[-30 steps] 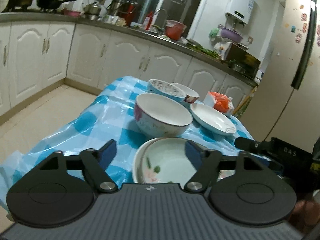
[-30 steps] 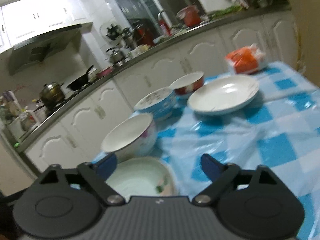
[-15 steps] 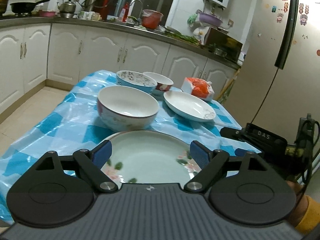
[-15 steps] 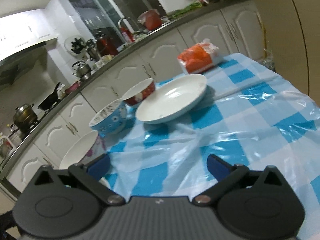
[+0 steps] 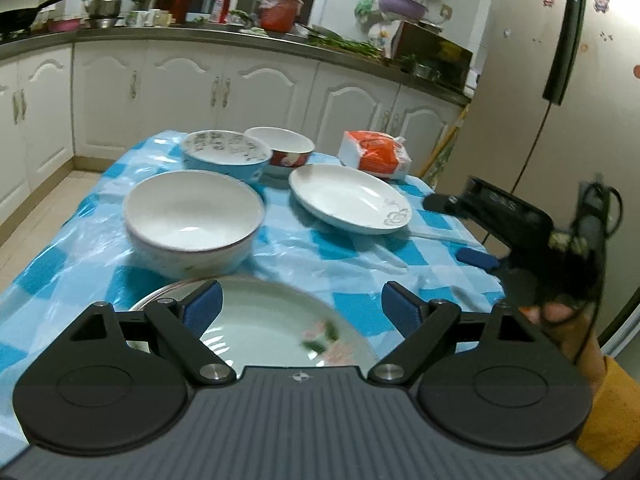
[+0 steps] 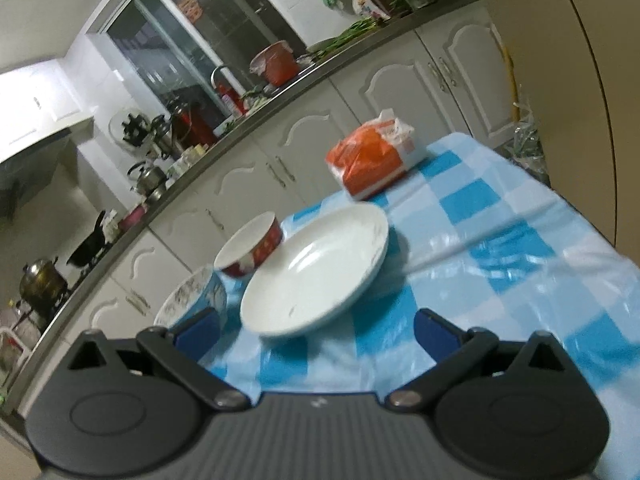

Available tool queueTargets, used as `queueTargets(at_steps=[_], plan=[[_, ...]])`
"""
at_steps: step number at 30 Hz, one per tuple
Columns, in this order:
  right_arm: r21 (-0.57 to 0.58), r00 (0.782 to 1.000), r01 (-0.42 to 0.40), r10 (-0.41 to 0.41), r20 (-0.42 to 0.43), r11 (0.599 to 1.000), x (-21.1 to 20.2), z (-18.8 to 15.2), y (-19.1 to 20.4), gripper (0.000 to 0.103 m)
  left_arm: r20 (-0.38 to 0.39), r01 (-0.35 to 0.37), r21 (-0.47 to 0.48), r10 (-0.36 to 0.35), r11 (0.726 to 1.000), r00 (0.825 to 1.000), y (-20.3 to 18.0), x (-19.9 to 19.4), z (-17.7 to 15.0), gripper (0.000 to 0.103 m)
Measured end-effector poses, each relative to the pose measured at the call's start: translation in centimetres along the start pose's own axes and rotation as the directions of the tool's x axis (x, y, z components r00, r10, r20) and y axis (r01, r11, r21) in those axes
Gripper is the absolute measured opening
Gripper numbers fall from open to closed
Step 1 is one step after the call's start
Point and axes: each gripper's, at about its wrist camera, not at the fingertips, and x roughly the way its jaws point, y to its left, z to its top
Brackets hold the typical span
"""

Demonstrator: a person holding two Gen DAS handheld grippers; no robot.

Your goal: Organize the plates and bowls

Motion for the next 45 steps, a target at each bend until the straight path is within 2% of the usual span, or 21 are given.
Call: queueTargets(at_steps=[7,12,18,23,25,27,30,32,36,38,40,42,45], plan=[[0.069,1.000,0.002,-0.003,0.017,0.998,2.3,2.2,-1.8,0.100,-0.019,-0.001,0.010,0.001,1.000,1.000,-1.7,2.9,2.9,0.103],[0.168,1.000,-0.008,0.006,0.010,0.986,3.8,3.3,-3.2,0.089,-0.022,-0.025,-0.003,0.025,1.000,0.999,-2.6,6.1,5.5,0.103],[0.225,0.999,-0.044,0.036,0.038,0.973,5.0,3.9,-4.0,0.085,-0.062,-0.055,-0.009,0.054,0.998,0.997,-2.8,11.2,8.0,0.103],[0.249,0.998,-0.065,0.059,0.031,0.966,5.9,3.7,-4.9,0.073,-0.079,-0.097,-0.020,0.095,0.995,0.992,-3.1,16.0,9.5,0.091],[0.256,0.997,-0.076,0.071,0.029,0.964,6.1,3.6,-5.2,0.071,-0.091,-0.124,-0.027,0.122,0.992,0.988,-2.8,17.5,9.5,0.079],[0.265,0.995,-0.096,0.091,0.030,0.959,6.2,3.4,-5.3,0.068,-0.104,-0.136,-0.038,0.131,0.990,0.986,-2.4,19.0,9.6,0.073],[0.268,0.994,-0.111,0.109,0.023,0.957,6.4,3.2,-5.5,0.067,-0.116,-0.152,-0.035,0.148,0.988,0.982,-2.4,20.8,9.7,0.066],[0.270,0.993,-0.118,0.117,0.019,0.956,6.5,3.2,-5.6,0.066,-0.112,-0.161,-0.033,0.156,0.986,0.981,-2.2,21.5,9.8,0.065],[0.264,0.990,-0.138,0.136,0.022,0.955,6.5,3.1,-5.4,0.066,-0.117,-0.191,-0.024,0.187,0.981,0.975,-1.8,23.1,9.8,0.059],[0.270,0.989,-0.148,0.149,0.017,0.952,6.6,3.0,-5.4,0.067,-0.118,-0.193,-0.021,0.189,0.981,0.975,-1.7,24.0,9.9,0.054],[0.273,0.989,-0.147,0.150,0.011,0.951,6.7,2.9,-5.4,0.067,-0.125,-0.193,-0.026,0.188,0.981,0.974,-1.3,24.7,10.0,0.044],[0.283,0.987,-0.159,0.163,0.011,0.946,6.8,2.9,-5.5,0.071,-0.126,-0.196,-0.025,0.192,0.980,0.973,-1.2,25.3,10.1,0.038],[0.298,0.982,-0.182,0.191,-0.001,0.937,7.1,2.8,-5.6,0.079,-0.130,-0.198,-0.015,0.194,0.980,0.972,-1.0,25.9,10.1,0.037]])
